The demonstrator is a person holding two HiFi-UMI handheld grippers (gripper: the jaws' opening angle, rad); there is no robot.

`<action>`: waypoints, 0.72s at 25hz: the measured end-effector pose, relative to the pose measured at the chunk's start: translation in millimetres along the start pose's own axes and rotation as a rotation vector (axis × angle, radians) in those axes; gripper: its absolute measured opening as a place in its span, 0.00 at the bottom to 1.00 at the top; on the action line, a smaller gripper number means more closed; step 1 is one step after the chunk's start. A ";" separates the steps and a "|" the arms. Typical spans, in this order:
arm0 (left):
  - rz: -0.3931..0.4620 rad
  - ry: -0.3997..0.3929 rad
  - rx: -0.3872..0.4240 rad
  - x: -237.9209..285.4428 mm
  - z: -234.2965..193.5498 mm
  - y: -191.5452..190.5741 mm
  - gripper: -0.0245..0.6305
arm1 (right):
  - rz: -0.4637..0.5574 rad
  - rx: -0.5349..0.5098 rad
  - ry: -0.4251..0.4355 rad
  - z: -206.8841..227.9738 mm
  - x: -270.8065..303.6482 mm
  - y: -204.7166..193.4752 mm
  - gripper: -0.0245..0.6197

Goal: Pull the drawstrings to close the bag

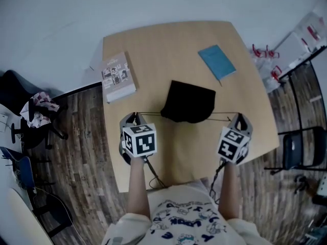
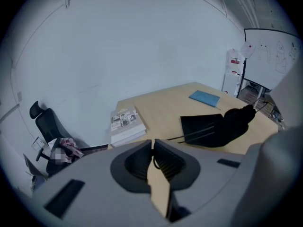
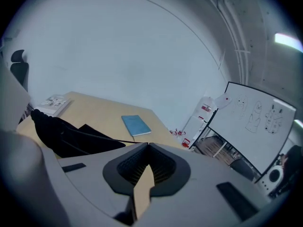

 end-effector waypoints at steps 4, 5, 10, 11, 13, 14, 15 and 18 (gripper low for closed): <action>0.015 0.037 -0.015 -3.8 -14.0 6.1 0.07 | -0.001 0.008 -0.052 5.4 -3.1 1.0 0.05; 0.018 0.046 -0.019 -4.7 -18.0 7.9 0.07 | -0.002 0.011 -0.061 6.5 -4.1 0.5 0.05; 0.044 0.105 -0.016 -9.5 -35.6 16.5 0.07 | 0.016 0.028 -0.109 15.4 -10.6 4.6 0.05; 0.044 0.113 -0.018 -9.7 -38.6 16.8 0.07 | 0.016 0.032 -0.116 17.2 -10.9 4.7 0.05; 0.042 0.118 -0.032 -9.8 -43.4 16.6 0.07 | 0.017 0.043 -0.126 20.3 -11.5 5.6 0.05; 0.042 0.121 -0.038 -10.2 -45.5 16.2 0.07 | 0.018 0.048 -0.132 22.1 -12.1 5.8 0.05; 0.043 0.132 -0.040 -11.0 -48.1 15.6 0.06 | 0.018 0.052 -0.140 24.5 -12.8 5.4 0.05; 0.038 0.195 -0.028 -14.7 -66.6 12.6 0.04 | 0.005 0.067 -0.185 39.0 -15.0 1.9 0.04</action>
Point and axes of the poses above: the fingertips, and each gripper's own axes: x forward along the fingers, z to its right, y out of its top, the point moved 4 cm from there along -x, backward along the fingers, and after that the axes turned 10 degrees about z, right-handed, at the moved point
